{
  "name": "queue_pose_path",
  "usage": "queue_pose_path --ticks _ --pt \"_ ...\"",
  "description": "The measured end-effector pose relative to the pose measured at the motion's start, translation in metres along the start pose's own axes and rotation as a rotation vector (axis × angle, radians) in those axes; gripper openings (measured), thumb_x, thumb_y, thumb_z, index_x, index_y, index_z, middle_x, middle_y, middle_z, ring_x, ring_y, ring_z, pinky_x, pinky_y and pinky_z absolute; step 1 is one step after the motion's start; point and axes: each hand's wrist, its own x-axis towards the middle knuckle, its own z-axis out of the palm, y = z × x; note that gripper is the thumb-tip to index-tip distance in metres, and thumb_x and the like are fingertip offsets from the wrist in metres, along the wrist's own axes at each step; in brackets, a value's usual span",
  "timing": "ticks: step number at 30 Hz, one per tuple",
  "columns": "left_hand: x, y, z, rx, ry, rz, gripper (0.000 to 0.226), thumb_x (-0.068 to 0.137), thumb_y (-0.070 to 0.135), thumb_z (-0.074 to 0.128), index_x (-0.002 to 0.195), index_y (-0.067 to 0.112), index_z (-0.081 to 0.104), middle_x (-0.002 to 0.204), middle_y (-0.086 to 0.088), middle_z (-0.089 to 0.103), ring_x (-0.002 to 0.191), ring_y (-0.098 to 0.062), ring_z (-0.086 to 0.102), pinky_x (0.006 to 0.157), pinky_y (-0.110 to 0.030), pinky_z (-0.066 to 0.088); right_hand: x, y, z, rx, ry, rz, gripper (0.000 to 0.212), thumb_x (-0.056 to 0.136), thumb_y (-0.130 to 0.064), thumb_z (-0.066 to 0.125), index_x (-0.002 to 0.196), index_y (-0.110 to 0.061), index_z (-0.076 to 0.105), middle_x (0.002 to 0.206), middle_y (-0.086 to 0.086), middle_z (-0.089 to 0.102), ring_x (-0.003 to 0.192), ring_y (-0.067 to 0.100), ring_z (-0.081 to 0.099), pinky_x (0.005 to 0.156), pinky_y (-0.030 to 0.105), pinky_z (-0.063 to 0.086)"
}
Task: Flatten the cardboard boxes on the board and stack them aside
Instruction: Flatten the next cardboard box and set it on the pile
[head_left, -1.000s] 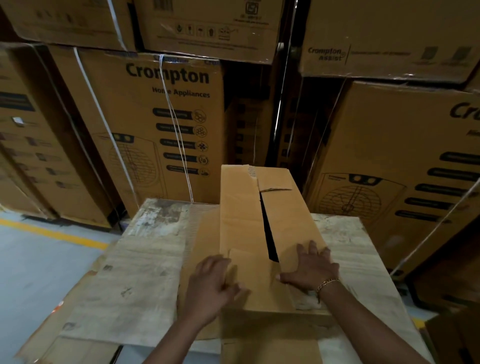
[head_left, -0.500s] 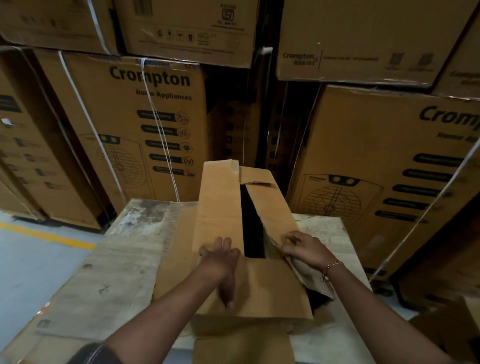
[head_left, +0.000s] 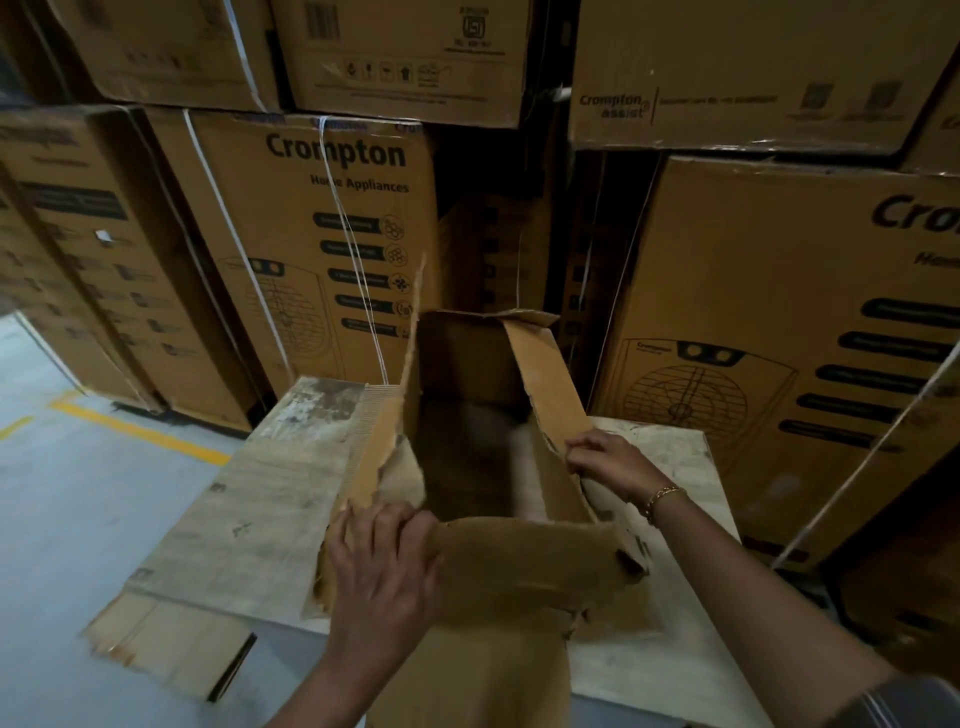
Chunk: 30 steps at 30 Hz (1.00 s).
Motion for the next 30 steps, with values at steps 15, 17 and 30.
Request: queue_pose_path --ticks 15,17,30 --pt "0.011 -0.06 0.006 -0.249 -0.934 -0.768 0.092 0.063 0.1 0.027 0.112 0.028 0.058 0.104 0.005 0.066 0.095 -0.018 0.063 0.089 -0.038 0.05 -0.014 -0.054 0.055 -0.294 0.073 -0.17 0.038 0.085 -0.045 0.064 0.118 -0.028 0.066 0.106 -0.009 0.064 0.093 0.011 0.058 0.065 0.021 0.043" --pt "0.029 -0.078 0.018 -0.311 -0.704 -0.862 0.086 0.066 0.095 0.043 0.114 0.024 0.05 0.107 0.002 0.062 0.093 -0.023 0.063 0.08 -0.038 0.051 -0.013 -0.051 0.044 -0.107 0.057 -0.163 0.031 0.087 -0.034 0.067 0.117 -0.027 0.068 0.108 -0.011 0.064 0.101 0.011 0.061 0.079 0.024 0.051" --pt "0.09 -0.072 0.053 -0.974 -0.262 -0.946 0.03 0.101 0.03 0.053 0.072 0.028 0.058 0.069 0.005 0.058 0.068 -0.02 0.056 0.06 -0.028 0.037 -0.03 -0.029 0.016 -0.078 0.006 0.286 0.068 0.08 -0.029 0.065 0.143 -0.037 0.04 0.106 -0.001 0.07 0.091 0.021 0.07 0.074 0.042 0.062"
